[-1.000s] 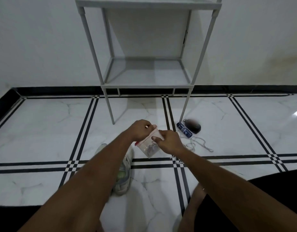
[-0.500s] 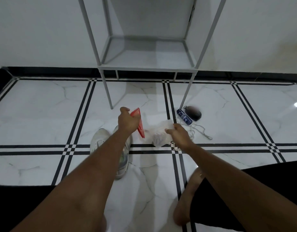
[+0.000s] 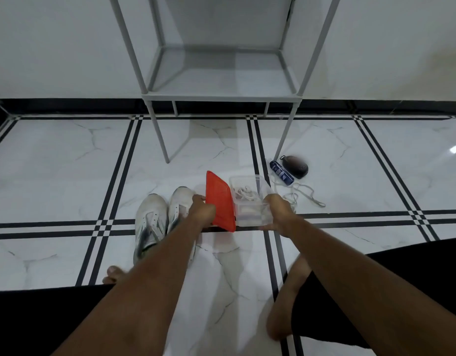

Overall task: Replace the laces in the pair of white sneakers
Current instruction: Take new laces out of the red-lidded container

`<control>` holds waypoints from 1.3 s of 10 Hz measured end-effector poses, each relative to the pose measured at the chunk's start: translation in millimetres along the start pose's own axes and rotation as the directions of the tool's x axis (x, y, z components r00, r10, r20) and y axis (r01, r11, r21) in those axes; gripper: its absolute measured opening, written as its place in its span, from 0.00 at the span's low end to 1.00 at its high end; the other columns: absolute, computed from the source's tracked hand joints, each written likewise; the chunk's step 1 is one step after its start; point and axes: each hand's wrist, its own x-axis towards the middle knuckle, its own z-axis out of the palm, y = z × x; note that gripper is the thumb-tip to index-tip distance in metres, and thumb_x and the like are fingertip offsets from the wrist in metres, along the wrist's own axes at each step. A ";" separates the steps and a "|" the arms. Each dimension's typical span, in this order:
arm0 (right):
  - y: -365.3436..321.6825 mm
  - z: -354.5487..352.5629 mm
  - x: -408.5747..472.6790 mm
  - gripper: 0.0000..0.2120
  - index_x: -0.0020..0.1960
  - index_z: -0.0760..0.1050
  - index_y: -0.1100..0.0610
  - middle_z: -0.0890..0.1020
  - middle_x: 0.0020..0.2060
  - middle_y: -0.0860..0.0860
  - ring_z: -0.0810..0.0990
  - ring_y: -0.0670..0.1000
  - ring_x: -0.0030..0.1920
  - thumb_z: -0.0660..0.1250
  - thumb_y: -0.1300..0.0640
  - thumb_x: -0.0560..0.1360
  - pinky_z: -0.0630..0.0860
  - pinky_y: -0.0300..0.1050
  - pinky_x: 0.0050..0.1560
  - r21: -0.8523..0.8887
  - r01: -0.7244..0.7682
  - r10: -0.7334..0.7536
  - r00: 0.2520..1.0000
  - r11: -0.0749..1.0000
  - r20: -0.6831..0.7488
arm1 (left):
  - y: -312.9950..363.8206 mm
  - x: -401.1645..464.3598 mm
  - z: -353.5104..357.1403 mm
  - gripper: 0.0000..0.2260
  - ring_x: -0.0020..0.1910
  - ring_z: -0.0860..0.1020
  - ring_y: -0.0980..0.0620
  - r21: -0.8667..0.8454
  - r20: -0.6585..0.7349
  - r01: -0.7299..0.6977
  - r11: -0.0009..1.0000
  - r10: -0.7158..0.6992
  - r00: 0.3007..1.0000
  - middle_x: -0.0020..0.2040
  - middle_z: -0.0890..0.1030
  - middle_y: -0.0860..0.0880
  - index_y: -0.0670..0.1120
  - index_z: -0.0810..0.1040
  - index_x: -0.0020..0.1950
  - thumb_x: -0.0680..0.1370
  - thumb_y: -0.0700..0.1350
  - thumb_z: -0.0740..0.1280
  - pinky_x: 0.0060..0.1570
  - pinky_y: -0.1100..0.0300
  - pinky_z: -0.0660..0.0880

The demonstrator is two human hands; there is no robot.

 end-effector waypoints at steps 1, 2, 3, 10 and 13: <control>4.1 1.0 6.2 0.11 0.59 0.77 0.59 0.81 0.58 0.61 0.83 0.64 0.56 0.65 0.59 0.77 0.85 0.66 0.53 0.071 0.013 -0.015 0.999 0.997 0.028 | -10.6 -4.0 11.1 0.16 0.50 0.79 0.43 0.088 0.078 0.088 0.992 -0.095 0.992 0.57 0.81 0.40 0.39 0.74 0.67 0.82 0.44 0.60 0.47 0.51 0.78; 12.7 11.1 13.1 0.12 0.64 0.75 0.61 0.79 0.60 0.61 0.81 0.61 0.56 0.66 0.59 0.82 0.84 0.63 0.52 -0.052 -0.025 0.029 0.995 0.998 0.093 | -12.1 -16.4 19.1 0.24 0.52 0.78 0.48 -0.075 0.192 0.188 0.979 -0.171 0.967 0.56 0.82 0.48 0.48 0.78 0.60 0.86 0.63 0.50 0.52 0.54 0.75; 26.2 24.2 20.7 0.17 0.68 0.74 0.63 0.77 0.60 0.59 0.78 0.61 0.58 0.69 0.56 0.84 0.84 0.63 0.54 -0.186 -0.061 0.083 0.990 0.981 0.112 | -22.8 -11.3 28.6 0.31 0.63 0.75 0.46 -0.057 0.258 0.209 0.976 -0.187 0.948 0.64 0.78 0.49 0.54 0.74 0.70 0.82 0.72 0.45 0.61 0.49 0.71; 54.9 43.0 32.0 0.24 0.78 0.66 0.45 0.75 0.67 0.53 0.77 0.58 0.64 0.55 0.56 0.84 0.81 0.60 0.60 -0.502 0.098 0.000 0.981 0.859 0.193 | -56.6 20.2 51.9 0.22 0.57 0.83 0.40 -0.127 0.046 0.306 0.943 -0.303 0.952 0.67 0.80 0.41 0.41 0.74 0.73 0.82 0.49 0.64 0.35 0.54 0.83; 58.5 43.2 32.6 0.29 0.84 0.53 0.38 0.72 0.74 0.54 0.77 0.59 0.66 0.54 0.50 0.85 0.81 0.63 0.62 -0.485 0.063 0.061 0.970 0.872 0.235 | -58.9 18.1 52.6 0.21 0.66 0.78 0.38 0.369 -0.054 0.163 0.915 -0.154 0.987 0.68 0.78 0.38 0.37 0.75 0.70 0.83 0.50 0.63 0.56 0.53 0.77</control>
